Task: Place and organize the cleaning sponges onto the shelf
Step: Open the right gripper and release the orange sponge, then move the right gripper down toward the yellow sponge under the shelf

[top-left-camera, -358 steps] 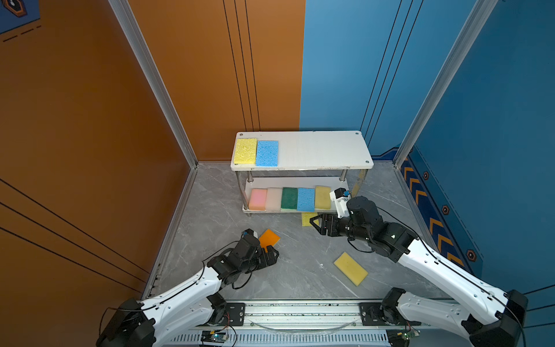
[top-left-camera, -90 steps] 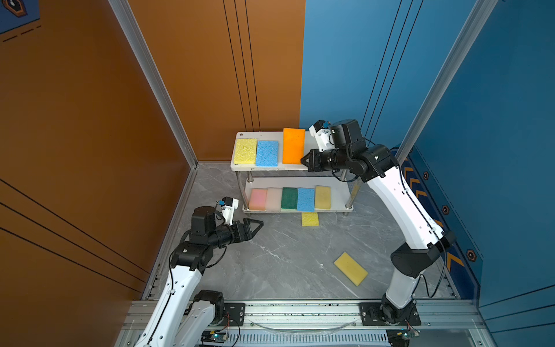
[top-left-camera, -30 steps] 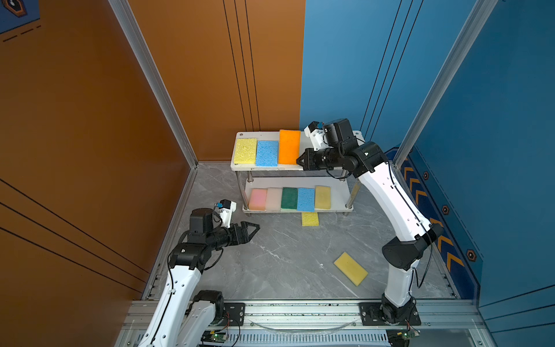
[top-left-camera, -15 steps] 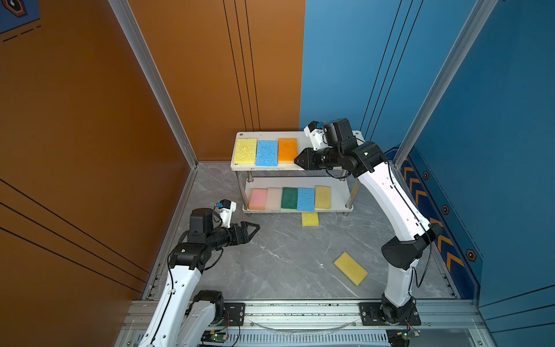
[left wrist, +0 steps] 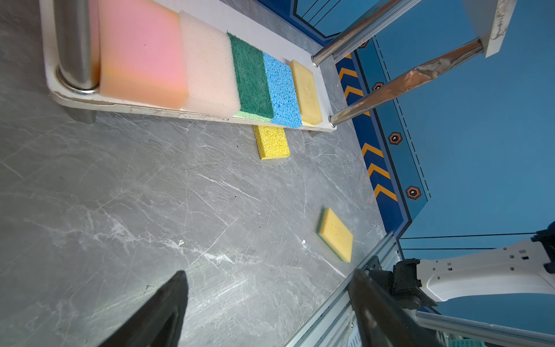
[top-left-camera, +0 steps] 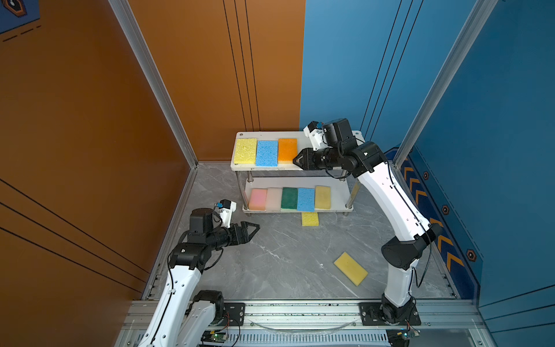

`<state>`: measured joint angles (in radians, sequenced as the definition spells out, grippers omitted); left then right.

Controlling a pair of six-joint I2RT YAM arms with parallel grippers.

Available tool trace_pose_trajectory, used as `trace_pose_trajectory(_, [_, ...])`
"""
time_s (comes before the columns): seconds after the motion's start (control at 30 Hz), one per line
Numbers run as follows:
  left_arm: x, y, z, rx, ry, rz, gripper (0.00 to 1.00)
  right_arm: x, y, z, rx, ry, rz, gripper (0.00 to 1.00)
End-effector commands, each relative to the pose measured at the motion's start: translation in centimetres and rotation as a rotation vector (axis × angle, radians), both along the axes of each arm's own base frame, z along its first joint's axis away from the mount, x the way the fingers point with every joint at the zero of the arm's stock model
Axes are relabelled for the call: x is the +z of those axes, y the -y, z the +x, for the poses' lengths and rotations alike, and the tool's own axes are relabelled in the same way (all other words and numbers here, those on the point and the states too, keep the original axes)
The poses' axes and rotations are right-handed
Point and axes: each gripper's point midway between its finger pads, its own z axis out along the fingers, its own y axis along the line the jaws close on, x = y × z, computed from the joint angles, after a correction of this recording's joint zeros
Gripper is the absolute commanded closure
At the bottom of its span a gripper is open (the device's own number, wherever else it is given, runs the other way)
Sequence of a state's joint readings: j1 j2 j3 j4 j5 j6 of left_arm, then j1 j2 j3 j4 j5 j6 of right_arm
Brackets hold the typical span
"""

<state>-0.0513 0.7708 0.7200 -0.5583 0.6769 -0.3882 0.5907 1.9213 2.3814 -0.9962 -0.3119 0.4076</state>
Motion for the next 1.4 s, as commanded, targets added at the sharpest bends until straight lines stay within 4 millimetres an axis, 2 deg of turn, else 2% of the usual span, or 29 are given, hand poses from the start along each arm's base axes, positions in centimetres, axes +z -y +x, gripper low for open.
trace_pose_trajectory(0.0, [-0.4, -0.3, -0.1, 0.003, 0.001, 0.012, 0.15, 1.3, 0.4, -0.8, 0.0, 0.043, -0.012, 0.56])
trace_pose_trajectory(0.13, [-0.5, -0.3, -0.2, 0.002, -0.001, 0.011, 0.15, 2.3, 0.8, -1.5, -0.003, 0.086, -0.029, 0.48])
trace_pose_trajectory(0.37, [-0.3, -0.2, -0.2, 0.0, 0.008, 0.007, 0.15, 3.3, 2.4, -3.4, -0.035, 0.154, -0.026, 0.41])
trace_pose_trajectory(0.53, [-0.2, -0.2, -0.2, -0.002, 0.01, 0.006, 0.15, 3.2, 4.7, -5.5, -0.075, 0.189, -0.017, 0.36])
trace_pose_trajectory(0.6, [-0.2, -0.2, -0.2, -0.002, 0.014, 0.004, 0.15, 3.0, 6.2, -6.5, -0.104, 0.205, -0.017, 0.34])
trace_pose_trajectory(0.63, [-0.2, -0.1, -0.2, -0.004, 0.014, 0.002, 0.11, 2.8, 6.8, -6.9, -0.117, 0.208, -0.018, 0.31])
trace_pose_trajectory(0.67, [-0.2, -0.2, -0.2, -0.002, 0.015, 0.002, 0.08, 1.6, 7.4, -7.1, -0.133, 0.193, -0.029, 0.31])
trace_pose_trajectory(0.83, [0.2, 0.1, -0.2, -0.014, 0.034, -0.02, 0.04, -0.1, 10.8, -8.8, -0.224, 0.191, 0.003, 0.25])
trace_pose_trajectory(0.93, [0.4, 0.3, -0.2, -0.024, 0.046, -0.037, 0.0, -1.0, 13.2, -9.6, -0.298, 0.196, 0.024, 0.17])
trace_pose_trajectory(1.03, [0.7, 0.7, -0.3, -0.045, 0.058, -0.062, 0.02, -2.1, 15.2, -10.4, -0.358, 0.192, 0.035, 0.1])
trace_pose_trajectory(1.17, [1.1, 1.2, -0.4, -0.072, 0.071, -0.098, 0.02, -4.0, 17.6, -11.5, -0.425, 0.171, 0.04, 0.06])
trace_pose_trajectory(1.37, [1.4, 1.8, -0.5, -0.101, 0.071, -0.141, 0.02, -7.1, 19.4, -12.8, -0.487, 0.095, 0.077, 0.0])
